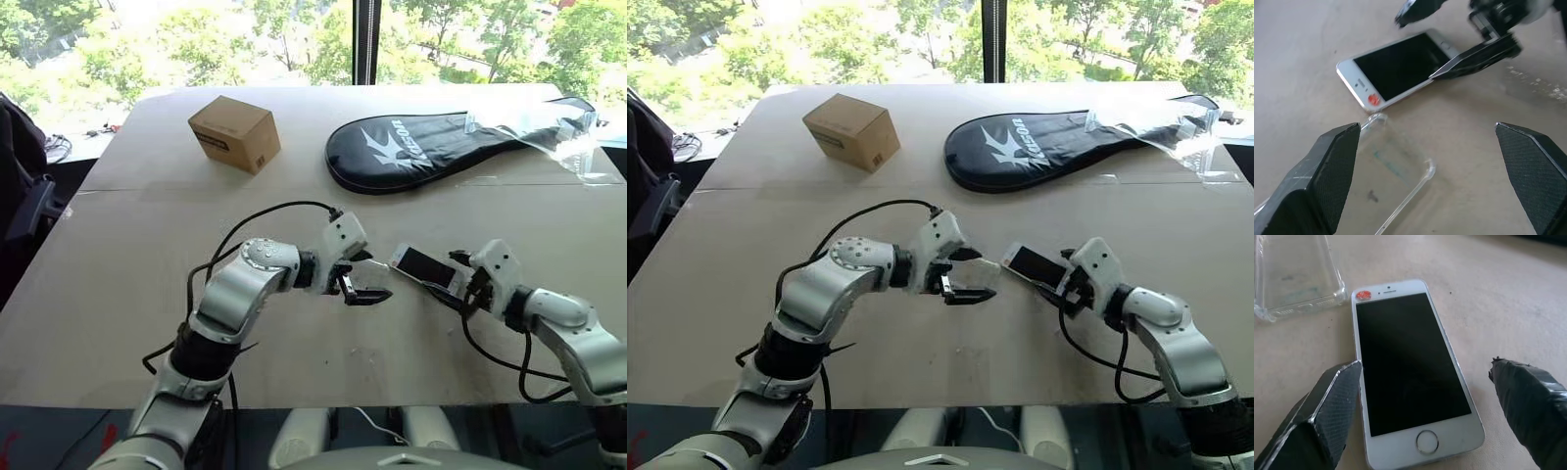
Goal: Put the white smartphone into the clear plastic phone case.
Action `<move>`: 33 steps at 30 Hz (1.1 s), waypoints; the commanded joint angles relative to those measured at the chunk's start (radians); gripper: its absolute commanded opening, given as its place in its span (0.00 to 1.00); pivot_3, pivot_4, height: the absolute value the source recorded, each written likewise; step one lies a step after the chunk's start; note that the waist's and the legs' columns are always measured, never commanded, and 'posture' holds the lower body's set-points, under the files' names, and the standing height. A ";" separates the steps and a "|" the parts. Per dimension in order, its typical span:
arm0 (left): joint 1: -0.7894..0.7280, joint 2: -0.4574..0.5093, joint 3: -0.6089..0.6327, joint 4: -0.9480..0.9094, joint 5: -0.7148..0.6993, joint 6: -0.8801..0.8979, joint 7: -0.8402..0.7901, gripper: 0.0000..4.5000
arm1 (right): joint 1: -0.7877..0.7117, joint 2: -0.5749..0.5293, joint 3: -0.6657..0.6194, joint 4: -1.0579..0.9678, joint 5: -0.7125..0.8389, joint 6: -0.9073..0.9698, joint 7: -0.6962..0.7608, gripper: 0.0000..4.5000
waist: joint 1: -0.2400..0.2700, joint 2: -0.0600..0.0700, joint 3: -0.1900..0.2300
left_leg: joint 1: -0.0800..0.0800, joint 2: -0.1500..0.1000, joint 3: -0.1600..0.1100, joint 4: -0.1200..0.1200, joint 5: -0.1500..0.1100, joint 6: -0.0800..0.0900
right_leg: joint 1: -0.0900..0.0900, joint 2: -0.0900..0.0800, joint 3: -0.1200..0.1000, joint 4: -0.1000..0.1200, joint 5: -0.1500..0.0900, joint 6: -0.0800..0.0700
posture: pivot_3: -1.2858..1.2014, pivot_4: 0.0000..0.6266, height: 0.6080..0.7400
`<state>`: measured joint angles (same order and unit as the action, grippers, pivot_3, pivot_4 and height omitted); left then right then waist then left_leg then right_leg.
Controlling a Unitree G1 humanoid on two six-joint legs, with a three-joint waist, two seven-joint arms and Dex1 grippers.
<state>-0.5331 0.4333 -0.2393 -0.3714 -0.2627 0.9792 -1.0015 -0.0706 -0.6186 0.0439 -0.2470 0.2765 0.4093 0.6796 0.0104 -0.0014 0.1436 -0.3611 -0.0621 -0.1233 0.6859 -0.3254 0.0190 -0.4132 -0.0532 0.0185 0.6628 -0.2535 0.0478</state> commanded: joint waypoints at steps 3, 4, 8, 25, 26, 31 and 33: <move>-0.068 0.049 0.099 -0.007 -0.110 -0.066 -0.038 0.99 | -0.033 -0.010 0.044 0.118 -0.019 -0.035 0.091 1.00 | -0.003 0.000 0.000 | 0.001 0.000 0.000 0.000 0.000 0.000 | 0.001 0.000 0.000 0.000 0.000 0.000 | 0.52 0.24 1.00; -0.074 0.069 0.108 -0.006 -0.124 -0.068 -0.049 0.99 | -0.044 -0.006 0.046 0.146 -0.020 -0.038 0.099 1.00 | -0.006 0.000 0.000 | 0.001 0.000 0.000 0.000 0.000 0.000 | 0.001 0.000 0.000 0.000 0.000 0.000 | 0.52 0.24 1.00; -0.069 0.177 0.115 -0.014 -0.153 -0.072 -0.088 0.99 | -0.067 -0.009 0.071 0.218 -0.022 -0.022 0.152 1.00 | -0.022 0.000 0.000 | 0.001 0.000 0.000 0.000 0.000 0.000 | 0.001 0.000 0.000 0.000 0.000 0.000 | 0.52 0.24 1.00; -0.013 0.331 0.086 -0.038 -0.186 -0.138 -0.104 0.99 | -0.051 -0.036 0.154 0.245 -0.102 -0.055 0.211 1.00 | -0.021 -0.004 -0.003 | 0.001 0.000 -0.001 -0.001 0.000 0.000 | 0.001 0.000 -0.001 -0.001 0.000 0.000 | 0.52 0.24 1.00; -0.016 0.332 0.084 -0.038 -0.190 -0.138 -0.105 0.99 | -0.048 -0.031 0.150 0.245 -0.095 -0.040 0.209 1.00 | -0.021 -0.004 -0.003 | 0.001 0.000 -0.001 -0.001 0.000 0.000 | 0.001 0.000 0.000 -0.001 0.000 0.000 | 0.52 0.24 1.00; -0.027 0.337 0.079 -0.031 -0.191 -0.147 -0.109 1.00 | -0.030 -0.013 0.133 0.231 -0.053 0.015 0.212 0.74 | -0.021 -0.006 -0.005 | 0.002 0.000 -0.001 -0.001 0.000 0.000 | 0.001 0.000 0.000 0.000 0.000 0.000 | 0.52 0.24 1.00; -0.033 0.349 0.068 -0.023 -0.174 -0.167 -0.121 1.00 | -0.029 -0.003 0.123 0.226 -0.036 0.026 0.211 0.65 | -0.021 -0.007 -0.006 | 0.002 0.000 -0.001 -0.001 0.000 0.000 | 0.001 0.000 0.000 0.000 0.000 0.000 | 0.52 0.24 1.00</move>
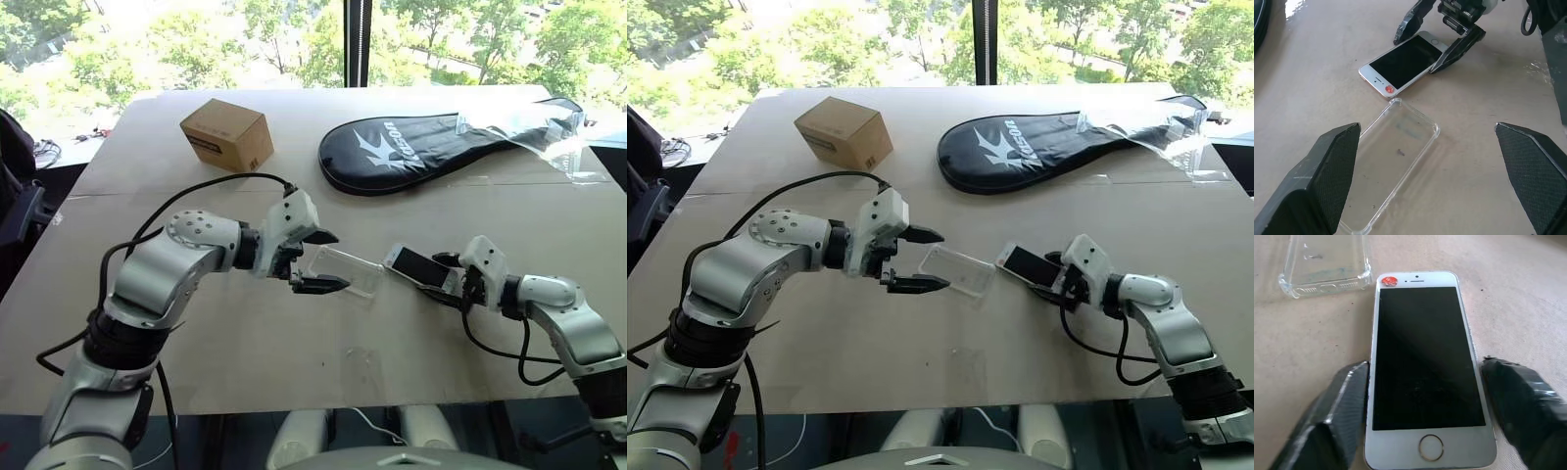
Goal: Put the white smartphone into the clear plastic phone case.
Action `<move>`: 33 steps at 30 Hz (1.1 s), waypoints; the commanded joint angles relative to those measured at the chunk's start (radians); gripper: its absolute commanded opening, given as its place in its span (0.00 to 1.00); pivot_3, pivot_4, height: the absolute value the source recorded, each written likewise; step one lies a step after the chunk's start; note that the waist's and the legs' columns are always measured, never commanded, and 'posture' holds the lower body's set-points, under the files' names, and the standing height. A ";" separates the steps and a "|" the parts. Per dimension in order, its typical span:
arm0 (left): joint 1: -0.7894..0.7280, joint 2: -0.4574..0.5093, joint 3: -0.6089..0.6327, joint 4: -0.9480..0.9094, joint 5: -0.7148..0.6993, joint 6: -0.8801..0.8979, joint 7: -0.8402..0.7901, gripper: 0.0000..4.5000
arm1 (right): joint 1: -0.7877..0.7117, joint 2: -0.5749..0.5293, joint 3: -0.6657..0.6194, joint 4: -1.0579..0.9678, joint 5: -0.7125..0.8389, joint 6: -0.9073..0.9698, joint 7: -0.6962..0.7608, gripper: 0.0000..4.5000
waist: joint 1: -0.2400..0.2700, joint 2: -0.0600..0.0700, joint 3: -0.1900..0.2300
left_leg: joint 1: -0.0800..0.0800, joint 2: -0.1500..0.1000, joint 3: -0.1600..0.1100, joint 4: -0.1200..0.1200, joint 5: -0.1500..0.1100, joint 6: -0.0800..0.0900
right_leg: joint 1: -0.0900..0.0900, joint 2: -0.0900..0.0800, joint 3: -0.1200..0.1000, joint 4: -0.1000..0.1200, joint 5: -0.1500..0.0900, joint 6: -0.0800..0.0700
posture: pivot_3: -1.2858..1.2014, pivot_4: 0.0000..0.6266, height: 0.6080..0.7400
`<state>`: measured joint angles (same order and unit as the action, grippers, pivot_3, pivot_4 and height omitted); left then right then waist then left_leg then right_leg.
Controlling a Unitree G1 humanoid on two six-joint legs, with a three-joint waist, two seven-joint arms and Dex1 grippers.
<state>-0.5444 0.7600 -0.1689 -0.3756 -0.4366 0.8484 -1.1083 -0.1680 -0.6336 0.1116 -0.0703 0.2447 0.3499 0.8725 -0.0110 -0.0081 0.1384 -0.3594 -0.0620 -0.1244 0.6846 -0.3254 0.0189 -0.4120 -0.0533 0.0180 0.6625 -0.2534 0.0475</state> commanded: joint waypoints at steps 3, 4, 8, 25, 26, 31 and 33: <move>-0.035 0.024 -0.008 -0.007 0.008 -0.070 -0.022 1.00 | 0.055 0.008 0.060 0.058 -0.018 0.072 0.029 0.65 | 0.000 -0.001 -0.001 | 0.000 0.000 0.000 0.000 0.000 0.000 | 0.000 0.000 0.000 0.000 0.000 0.000 | 0.52 0.24 1.00; -0.039 0.023 -0.007 -0.008 0.000 -0.073 -0.027 1.00 | 0.047 0.009 0.057 0.066 -0.022 0.061 0.030 0.65 | 0.000 -0.002 -0.001 | 0.000 0.000 0.000 0.000 0.000 0.000 | 0.000 0.000 0.000 0.000 0.000 0.000 | 0.52 0.24 1.00; -0.051 0.027 0.002 0.008 0.007 -0.101 -0.022 1.00 | 0.007 0.022 0.022 0.055 -0.004 0.037 0.025 0.65 | -0.001 -0.002 -0.001 | 0.000 0.000 0.000 0.000 0.000 0.000 | 0.000 0.000 0.000 0.000 0.000 0.000 | 0.52 0.24 1.00; -0.062 0.007 0.009 0.132 0.050 -0.239 -0.021 0.01 | -0.161 0.082 0.110 -0.361 0.074 0.335 -0.072 0.65 | 0.000 0.004 0.005 | -0.004 0.000 0.000 0.000 0.000 0.000 | -0.004 0.000 0.000 0.000 0.000 0.000 | 0.52 0.24 1.00; -0.060 0.006 0.009 0.131 0.050 -0.239 -0.023 0.01 | -0.168 0.076 0.126 -0.367 0.066 0.356 -0.077 0.65 | 0.000 0.004 0.005 | -0.004 -0.001 0.000 0.000 0.000 0.000 | -0.004 0.000 0.000 0.000 0.000 0.000 | 0.52 0.24 1.00; -0.048 0.009 -0.019 0.137 0.072 -0.244 -0.038 0.01 | -0.196 0.045 0.228 -0.394 -0.005 0.427 -0.110 0.65 | -0.002 0.004 0.005 | -0.005 -0.001 0.000 0.000 0.000 0.000 | -0.005 -0.001 0.000 0.000 0.000 0.000 | 0.52 0.24 1.00; -0.043 0.013 -0.036 0.147 0.090 -0.258 -0.042 0.01 | -0.199 0.050 0.240 -0.403 -0.002 0.439 -0.111 0.65 | -0.002 0.004 0.005 | -0.005 -0.001 0.000 0.000 0.000 0.000 | -0.005 -0.001 0.000 0.000 0.000 0.000 | 0.52 0.24 1.00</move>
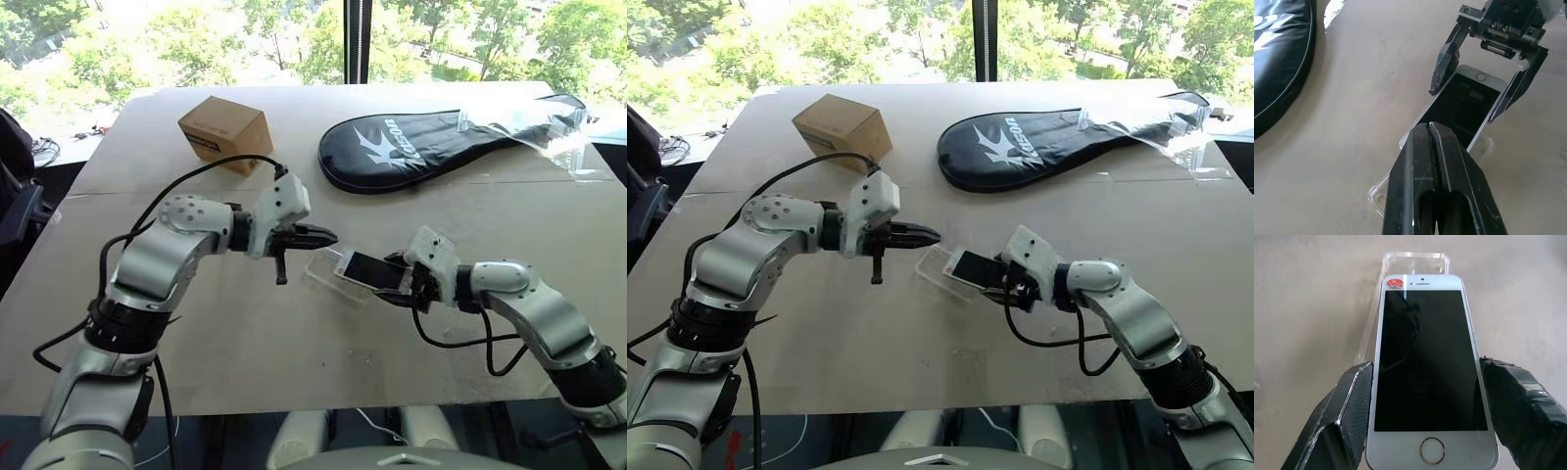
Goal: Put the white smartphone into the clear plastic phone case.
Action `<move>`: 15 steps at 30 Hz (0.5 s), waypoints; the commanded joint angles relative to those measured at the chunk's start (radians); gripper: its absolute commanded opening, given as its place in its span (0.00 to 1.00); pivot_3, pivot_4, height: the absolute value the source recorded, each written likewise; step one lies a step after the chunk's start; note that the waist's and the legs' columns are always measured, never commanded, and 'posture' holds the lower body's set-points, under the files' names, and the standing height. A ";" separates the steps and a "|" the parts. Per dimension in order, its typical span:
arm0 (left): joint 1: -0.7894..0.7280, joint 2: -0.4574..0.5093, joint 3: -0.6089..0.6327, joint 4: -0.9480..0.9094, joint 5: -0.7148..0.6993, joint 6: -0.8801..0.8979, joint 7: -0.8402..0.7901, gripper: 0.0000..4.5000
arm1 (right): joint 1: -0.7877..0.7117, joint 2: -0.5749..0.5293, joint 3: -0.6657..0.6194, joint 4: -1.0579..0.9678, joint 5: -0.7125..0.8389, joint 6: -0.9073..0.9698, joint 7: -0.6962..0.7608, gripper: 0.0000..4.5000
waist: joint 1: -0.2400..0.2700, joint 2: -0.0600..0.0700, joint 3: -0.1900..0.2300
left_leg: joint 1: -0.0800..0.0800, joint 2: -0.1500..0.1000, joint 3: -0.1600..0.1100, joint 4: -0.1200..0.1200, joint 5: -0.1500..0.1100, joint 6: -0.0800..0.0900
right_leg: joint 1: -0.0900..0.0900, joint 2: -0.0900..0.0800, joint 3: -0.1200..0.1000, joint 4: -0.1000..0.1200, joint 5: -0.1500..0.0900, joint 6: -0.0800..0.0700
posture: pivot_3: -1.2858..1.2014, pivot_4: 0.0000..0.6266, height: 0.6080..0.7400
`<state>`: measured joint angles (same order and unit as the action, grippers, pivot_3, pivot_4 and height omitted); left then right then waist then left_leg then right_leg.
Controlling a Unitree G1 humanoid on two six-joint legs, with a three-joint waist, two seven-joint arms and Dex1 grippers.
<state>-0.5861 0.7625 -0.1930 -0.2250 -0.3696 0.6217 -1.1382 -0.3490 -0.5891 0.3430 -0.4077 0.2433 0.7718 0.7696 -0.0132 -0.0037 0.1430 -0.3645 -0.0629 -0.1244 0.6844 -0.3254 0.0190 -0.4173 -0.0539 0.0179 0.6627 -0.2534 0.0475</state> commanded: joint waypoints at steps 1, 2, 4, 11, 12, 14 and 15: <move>0.001 0.011 -0.020 0.004 0.033 -0.038 -0.012 0.01 | -0.019 0.009 0.012 -0.070 0.000 0.021 -0.011 0.65 | -0.001 0.000 0.000 | 0.000 0.000 0.000 0.000 0.000 0.000 | 0.000 0.000 0.000 0.000 0.000 0.000 | 0.52 0.24 1.00; 0.003 0.012 -0.032 0.011 0.047 -0.045 -0.013 0.01 | -0.018 0.012 0.015 -0.075 0.000 0.025 -0.015 0.65 | -0.002 0.000 0.000 | 0.000 0.000 0.000 0.000 0.000 0.000 | 0.000 0.000 0.000 0.000 0.000 0.000 | 0.52 0.24 1.00; 0.010 0.010 -0.048 0.015 0.058 -0.054 -0.022 0.01 | -0.011 0.017 0.023 -0.090 0.011 0.026 -0.011 0.65 | -0.001 0.000 0.000 | 0.000 0.000 0.001 0.000 0.000 0.000 | 0.000 0.000 0.001 0.000 0.000 0.000 | 0.52 0.24 1.00; 0.024 -0.002 -0.091 0.033 0.091 -0.084 -0.040 0.01 | -0.009 0.022 0.052 -0.089 -0.018 0.087 -0.057 0.65 | -0.001 0.000 0.000 | -0.001 0.000 0.000 0.000 0.000 0.000 | -0.001 0.000 0.000 0.000 0.000 0.000 | 0.52 0.24 1.00; 0.026 -0.004 -0.097 0.036 0.095 -0.088 -0.042 0.01 | -0.012 0.024 0.054 -0.084 -0.025 0.101 -0.071 0.65 | -0.001 0.000 0.000 | 0.000 0.000 0.000 0.000 0.000 0.000 | -0.001 0.000 0.000 0.000 0.000 0.000 | 0.52 0.24 1.00; 0.027 -0.009 -0.113 0.045 0.108 -0.102 -0.047 0.01 | -0.024 0.039 0.046 -0.076 -0.028 0.146 -0.103 0.65 | -0.001 0.000 0.000 | 0.000 0.000 0.000 0.000 0.000 0.000 | -0.001 0.000 0.000 0.000 0.000 0.000 | 0.52 0.24 1.00; 0.027 -0.012 -0.120 0.051 0.116 -0.110 -0.047 0.01 | -0.028 0.045 0.042 -0.073 -0.028 0.160 -0.114 0.65 | -0.001 0.000 0.000 | 0.000 0.000 0.000 0.000 0.000 0.000 | -0.001 0.000 0.000 0.000 0.000 0.000 | 0.52 0.24 1.00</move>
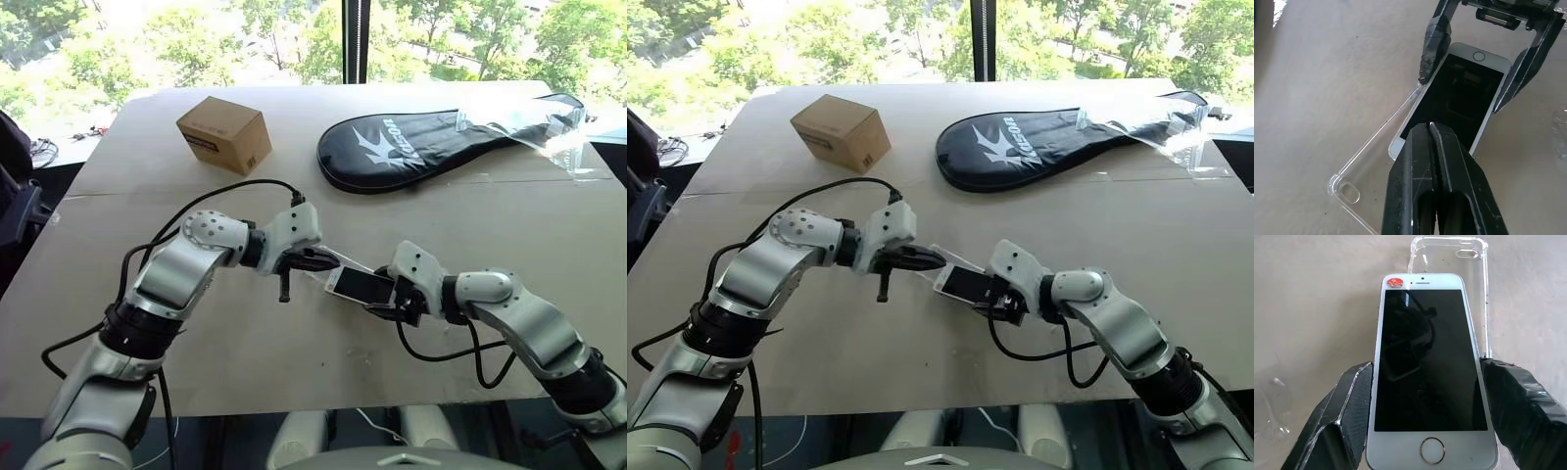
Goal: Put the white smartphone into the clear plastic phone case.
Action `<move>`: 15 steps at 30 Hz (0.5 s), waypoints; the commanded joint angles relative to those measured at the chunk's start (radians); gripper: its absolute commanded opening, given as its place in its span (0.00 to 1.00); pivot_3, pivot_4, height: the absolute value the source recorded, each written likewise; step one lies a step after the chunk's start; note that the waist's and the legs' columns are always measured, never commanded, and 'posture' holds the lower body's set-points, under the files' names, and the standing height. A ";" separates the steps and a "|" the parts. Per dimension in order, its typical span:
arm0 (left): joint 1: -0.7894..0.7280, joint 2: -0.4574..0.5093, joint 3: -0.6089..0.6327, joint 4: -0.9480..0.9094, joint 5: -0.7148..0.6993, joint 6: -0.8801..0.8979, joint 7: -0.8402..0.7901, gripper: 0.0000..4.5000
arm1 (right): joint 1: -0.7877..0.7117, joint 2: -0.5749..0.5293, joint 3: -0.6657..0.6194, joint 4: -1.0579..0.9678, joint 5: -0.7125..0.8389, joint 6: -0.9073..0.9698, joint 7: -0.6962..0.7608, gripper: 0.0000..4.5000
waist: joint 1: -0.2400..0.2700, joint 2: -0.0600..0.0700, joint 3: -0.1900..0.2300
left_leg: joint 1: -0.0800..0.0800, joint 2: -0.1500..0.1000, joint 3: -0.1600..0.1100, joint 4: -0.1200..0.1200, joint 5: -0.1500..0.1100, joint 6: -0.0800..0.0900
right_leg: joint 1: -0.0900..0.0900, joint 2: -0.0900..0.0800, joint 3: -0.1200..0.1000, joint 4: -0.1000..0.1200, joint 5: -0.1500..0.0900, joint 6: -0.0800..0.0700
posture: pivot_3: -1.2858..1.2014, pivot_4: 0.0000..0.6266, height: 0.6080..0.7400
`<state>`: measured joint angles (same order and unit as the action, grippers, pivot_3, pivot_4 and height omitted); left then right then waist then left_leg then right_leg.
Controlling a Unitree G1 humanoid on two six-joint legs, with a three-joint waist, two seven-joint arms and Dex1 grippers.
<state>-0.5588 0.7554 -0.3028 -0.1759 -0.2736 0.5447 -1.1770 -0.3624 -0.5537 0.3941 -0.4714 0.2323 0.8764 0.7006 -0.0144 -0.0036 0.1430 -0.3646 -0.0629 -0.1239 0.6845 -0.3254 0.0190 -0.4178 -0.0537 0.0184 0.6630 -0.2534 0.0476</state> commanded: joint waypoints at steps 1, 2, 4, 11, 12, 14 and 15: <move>-0.001 -0.006 -0.018 0.010 0.031 -0.041 -0.010 0.01 | -0.019 0.012 -0.011 -0.008 -0.016 0.064 -0.050 0.65 | 0.000 0.000 0.000 | 0.000 0.000 0.000 0.000 0.000 0.000 | 0.000 0.000 0.000 0.000 0.000 0.000 | 0.52 0.24 1.00; -0.003 -0.007 -0.025 0.017 0.040 -0.049 -0.012 0.01 | -0.021 0.012 -0.011 -0.007 -0.014 0.072 -0.052 0.65 | 0.000 0.000 0.000 | 0.000 0.000 0.000 0.000 0.000 0.000 | 0.000 0.000 0.000 0.000 0.000 0.000 | 0.52 0.24 1.00; -0.003 -0.010 -0.031 0.025 0.049 -0.056 -0.014 0.01 | -0.022 0.024 -0.021 -0.008 -0.003 0.096 -0.064 0.65 | 0.000 0.000 0.000 | 0.000 0.000 0.000 0.000 0.000 0.000 | 0.000 0.000 0.000 0.000 0.000 0.000 | 0.52 0.24 1.00; 0.001 -0.016 -0.047 0.047 0.091 -0.076 -0.009 0.01 | -0.021 0.065 -0.024 0.004 0.033 0.192 -0.091 0.65 | 0.000 0.000 0.000 | 0.000 0.000 0.000 0.000 0.000 0.000 | 0.000 0.000 0.000 0.000 0.000 0.000 | 0.52 0.24 1.00; 0.000 -0.018 -0.048 0.048 0.096 -0.075 -0.006 0.01 | -0.020 0.075 -0.029 0.011 0.040 0.209 -0.095 0.65 | -0.001 0.000 0.000 | 0.001 0.000 0.000 0.000 0.000 0.000 | 0.000 0.000 0.000 0.001 0.000 0.000 | 0.52 0.24 1.00; -0.001 -0.021 -0.049 0.049 0.102 -0.071 -0.005 0.01 | -0.021 0.082 -0.032 0.020 0.046 0.233 -0.104 0.65 | 0.000 0.000 0.000 | 0.001 0.000 0.000 0.000 0.000 0.000 | 0.001 0.000 0.000 0.001 0.000 0.000 | 0.52 0.24 1.00; -0.003 -0.022 -0.051 0.050 0.106 -0.070 -0.006 0.01 | -0.021 0.091 -0.039 0.027 0.050 0.241 -0.112 0.65 | 0.000 0.000 0.000 | 0.001 0.000 0.000 0.000 0.000 0.000 | 0.001 0.000 0.000 0.001 0.000 0.000 | 0.52 0.24 1.00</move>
<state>-0.5553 0.7347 -0.3629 -0.1088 -0.1747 0.4833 -1.1826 -0.3958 -0.4618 0.3541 -0.4783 0.2808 1.0702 0.6072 -0.0148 -0.0037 0.1426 -0.3636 -0.0629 -0.1239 0.6849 -0.3254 0.0190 -0.4171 -0.0535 0.0185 0.6639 -0.2534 0.0476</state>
